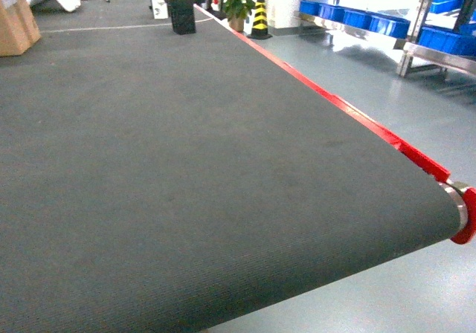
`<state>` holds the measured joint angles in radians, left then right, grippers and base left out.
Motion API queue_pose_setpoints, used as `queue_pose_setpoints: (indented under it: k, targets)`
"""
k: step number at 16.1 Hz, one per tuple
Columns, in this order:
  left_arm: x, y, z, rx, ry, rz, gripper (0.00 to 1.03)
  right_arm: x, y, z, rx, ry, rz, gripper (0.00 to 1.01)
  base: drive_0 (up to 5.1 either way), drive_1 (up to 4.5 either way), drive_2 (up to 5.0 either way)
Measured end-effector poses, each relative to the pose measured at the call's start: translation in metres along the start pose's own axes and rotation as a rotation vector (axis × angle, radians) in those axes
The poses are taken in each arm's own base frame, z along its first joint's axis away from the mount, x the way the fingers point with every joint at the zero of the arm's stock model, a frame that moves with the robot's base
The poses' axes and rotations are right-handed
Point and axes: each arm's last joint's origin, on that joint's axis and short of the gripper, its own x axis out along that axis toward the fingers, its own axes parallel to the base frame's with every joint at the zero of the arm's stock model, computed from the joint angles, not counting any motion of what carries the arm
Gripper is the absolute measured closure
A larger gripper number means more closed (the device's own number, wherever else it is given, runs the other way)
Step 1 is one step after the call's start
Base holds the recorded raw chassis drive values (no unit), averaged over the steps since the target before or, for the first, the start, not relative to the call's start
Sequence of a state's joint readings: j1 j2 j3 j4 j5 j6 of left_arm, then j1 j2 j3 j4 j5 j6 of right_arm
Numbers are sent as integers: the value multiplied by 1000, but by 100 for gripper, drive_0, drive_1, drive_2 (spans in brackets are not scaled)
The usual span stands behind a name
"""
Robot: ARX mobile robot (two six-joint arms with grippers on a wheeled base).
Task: Sort blue parts and orange caps into right shelf containers
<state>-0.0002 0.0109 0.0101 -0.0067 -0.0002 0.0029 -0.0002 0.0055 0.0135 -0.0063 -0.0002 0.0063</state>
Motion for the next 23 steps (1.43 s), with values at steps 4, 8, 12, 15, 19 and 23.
queue_pose_setpoints:
  k: [4,8,12,15,19,23]
  targets:
    - [0,0,0,0,0,0,60,0,0,0,0,0,0,57,-156,-156,-156]
    - [0,0,0,0,0,0,60,0,0,0,0,0,0,57,-168,-168,-168]
    - [0,0,0,0,0,0,60,0,0,0,0,0,0,57,-165,-165,-165]
    - [0,0,0,0,0,0,60,0,0,0,0,0,0,57,-156,-156,-156]
    - [0,0,0,0,0,0,60,0,0,0,0,0,0,57,-164,-164,-164]
    - [0,0,0,0,0,0,60,0,0,0,0,0,0,57,-165,-165,-165]
